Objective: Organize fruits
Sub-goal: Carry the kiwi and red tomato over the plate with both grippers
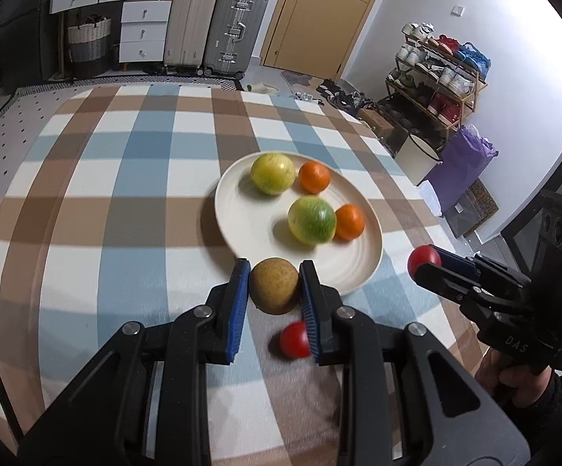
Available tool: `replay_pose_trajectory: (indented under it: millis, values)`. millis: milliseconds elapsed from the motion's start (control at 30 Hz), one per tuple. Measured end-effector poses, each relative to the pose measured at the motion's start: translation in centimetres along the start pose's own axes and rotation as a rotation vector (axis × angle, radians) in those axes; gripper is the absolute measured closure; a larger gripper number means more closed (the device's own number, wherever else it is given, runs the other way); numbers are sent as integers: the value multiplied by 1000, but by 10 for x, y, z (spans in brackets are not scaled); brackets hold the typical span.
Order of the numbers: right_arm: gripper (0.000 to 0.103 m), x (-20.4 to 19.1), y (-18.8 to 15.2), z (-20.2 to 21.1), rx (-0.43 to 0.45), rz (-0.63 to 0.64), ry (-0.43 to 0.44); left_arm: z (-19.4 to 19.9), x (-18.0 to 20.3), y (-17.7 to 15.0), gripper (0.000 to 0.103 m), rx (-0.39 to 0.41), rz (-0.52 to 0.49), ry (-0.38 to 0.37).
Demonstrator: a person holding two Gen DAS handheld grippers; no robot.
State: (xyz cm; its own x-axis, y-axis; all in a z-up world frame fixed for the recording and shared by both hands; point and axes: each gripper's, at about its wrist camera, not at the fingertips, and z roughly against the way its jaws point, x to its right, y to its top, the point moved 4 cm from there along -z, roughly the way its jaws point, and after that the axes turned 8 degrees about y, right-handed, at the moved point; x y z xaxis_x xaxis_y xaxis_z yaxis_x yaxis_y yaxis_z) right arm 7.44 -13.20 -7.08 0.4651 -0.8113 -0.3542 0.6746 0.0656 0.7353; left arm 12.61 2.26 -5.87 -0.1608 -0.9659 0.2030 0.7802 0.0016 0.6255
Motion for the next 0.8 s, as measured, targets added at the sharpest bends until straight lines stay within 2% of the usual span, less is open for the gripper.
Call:
replay_pose_trajectory:
  millis: [500,800]
  values:
    - [71,18,60,-13,62,-12,23,-36,24,70,80,-1,-43,-12]
    - [71,36,80,-37,63,-42,25,-76,18,86,80,-53,-30,-11]
